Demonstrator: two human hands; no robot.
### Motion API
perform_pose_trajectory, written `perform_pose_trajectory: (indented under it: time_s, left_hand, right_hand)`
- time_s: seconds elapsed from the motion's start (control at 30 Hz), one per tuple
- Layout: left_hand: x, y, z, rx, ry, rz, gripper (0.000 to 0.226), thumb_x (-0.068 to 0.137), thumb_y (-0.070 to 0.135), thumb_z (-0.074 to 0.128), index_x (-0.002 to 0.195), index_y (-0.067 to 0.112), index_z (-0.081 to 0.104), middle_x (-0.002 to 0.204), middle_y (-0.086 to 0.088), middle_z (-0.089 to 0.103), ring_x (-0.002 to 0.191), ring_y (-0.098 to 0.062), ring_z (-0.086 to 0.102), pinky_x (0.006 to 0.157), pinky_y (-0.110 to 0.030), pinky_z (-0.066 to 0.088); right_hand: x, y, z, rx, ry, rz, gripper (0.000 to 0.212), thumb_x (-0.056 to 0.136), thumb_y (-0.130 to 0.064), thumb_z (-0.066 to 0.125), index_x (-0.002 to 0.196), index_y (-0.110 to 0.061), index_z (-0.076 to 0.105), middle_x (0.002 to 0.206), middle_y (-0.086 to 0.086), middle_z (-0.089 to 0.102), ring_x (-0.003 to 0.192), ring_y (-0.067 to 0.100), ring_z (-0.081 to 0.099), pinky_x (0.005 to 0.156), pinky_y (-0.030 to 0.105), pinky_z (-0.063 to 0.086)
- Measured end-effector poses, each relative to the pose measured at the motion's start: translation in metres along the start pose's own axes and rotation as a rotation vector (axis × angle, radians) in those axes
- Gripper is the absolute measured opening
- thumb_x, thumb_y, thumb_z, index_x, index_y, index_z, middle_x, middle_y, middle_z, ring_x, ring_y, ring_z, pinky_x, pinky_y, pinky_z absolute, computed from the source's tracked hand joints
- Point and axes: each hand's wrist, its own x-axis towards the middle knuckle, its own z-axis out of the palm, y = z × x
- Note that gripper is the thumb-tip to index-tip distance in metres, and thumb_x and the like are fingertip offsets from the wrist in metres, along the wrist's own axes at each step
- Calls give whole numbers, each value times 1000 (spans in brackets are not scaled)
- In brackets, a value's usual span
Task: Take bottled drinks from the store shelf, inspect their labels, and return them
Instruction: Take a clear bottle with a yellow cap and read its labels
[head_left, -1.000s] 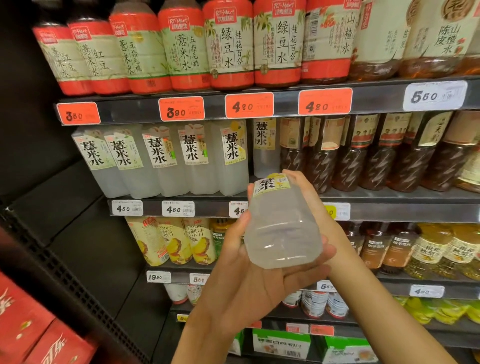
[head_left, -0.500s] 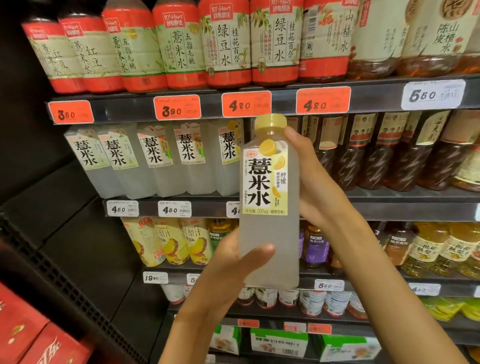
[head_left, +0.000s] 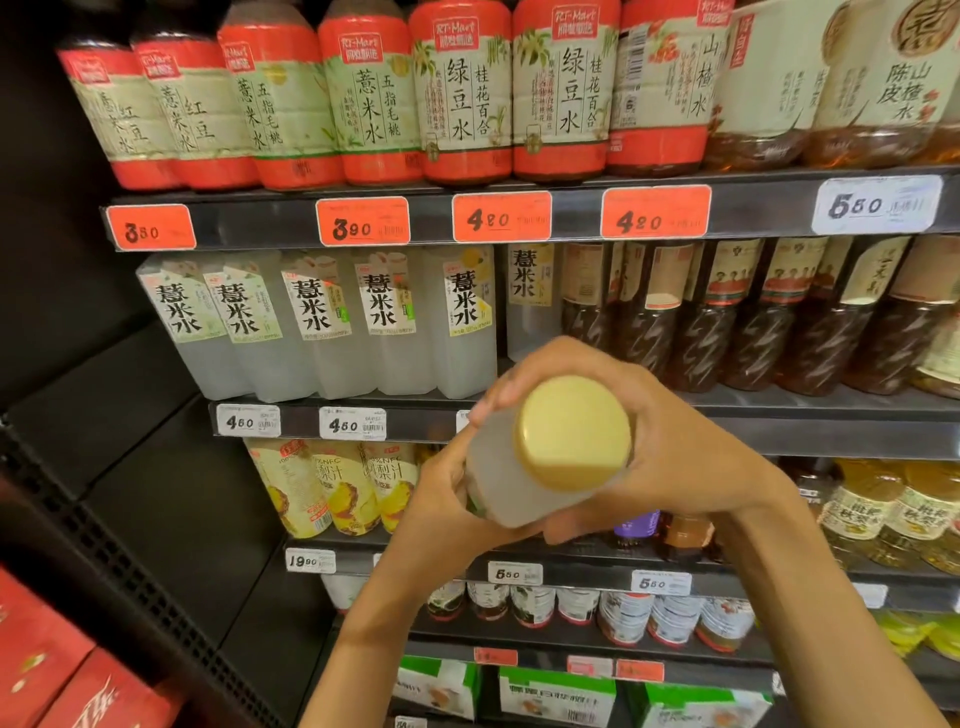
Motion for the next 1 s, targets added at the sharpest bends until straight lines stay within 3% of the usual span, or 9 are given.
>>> perform_pose_trajectory:
  time_s: [0.1,0.23,0.37,0.47,0.6,0.67,0.77,0.9,1.0]
  left_hand:
    - [-1,-2,0,31,-22,22,56,68,3,83,118,1,58,92,-3,66,96,-8,61,81,-26,52]
    - [-4,-10,-3,-33,-54,-44,67,56,9,88,116,19,61,109,4,71,106,-12,65,81,-22,52]
    - [-8,-11,-6,-88,-166,-66,59,53,35,89,106,44,64,111,12,70,105,-7,65,78,-18,53]
    - [-11,-16,0,-166,-226,-111,67,57,50,85,118,40,59,117,12,68,110,-9,63,80,-19,53]
    - [-8,-27,8,-209,-123,-187,88,58,55,84,130,27,44,127,2,63,118,-16,59,88,-29,53]
    - [-6,-30,12,-85,-65,-177,93,54,62,82,132,36,38,132,12,56,120,-4,55,91,-25,50]
    - [-2,-28,25,168,-19,-142,106,47,61,82,133,50,21,125,32,42,112,11,47,84,-15,49]
    - [4,-28,28,96,39,-108,86,49,38,85,120,45,36,101,20,57,92,8,58,66,-16,54]
    - [1,-20,13,99,-132,-63,70,55,31,84,113,35,46,95,27,63,89,7,62,64,-10,51]
  right_hand:
    - [0,-2,2,-23,-21,-22,66,59,4,84,116,-8,52,119,17,56,114,26,57,97,42,46]
    - [4,3,2,137,32,-8,64,66,-14,85,121,-11,52,119,12,58,112,19,58,94,29,46]
    - [12,15,5,498,139,37,85,60,-52,83,125,-8,50,121,11,59,112,24,58,95,40,48]
    - [16,26,7,653,201,85,92,59,-50,84,129,-5,45,119,10,64,107,28,62,90,44,52]
    - [11,37,10,530,437,142,73,62,-40,84,123,-14,54,116,11,67,103,24,65,87,40,54]
    - [11,38,13,361,594,177,64,64,-36,81,120,-19,55,114,7,67,104,21,65,87,39,53]
    - [15,38,23,258,742,207,64,67,-33,80,121,-19,51,112,1,65,98,9,66,77,22,53]
    - [12,30,23,228,558,165,63,68,-45,74,123,-26,48,120,-7,60,106,2,61,82,18,49]
    - [10,21,10,206,348,98,62,71,-40,72,125,-27,47,126,-2,59,116,11,58,92,25,47]
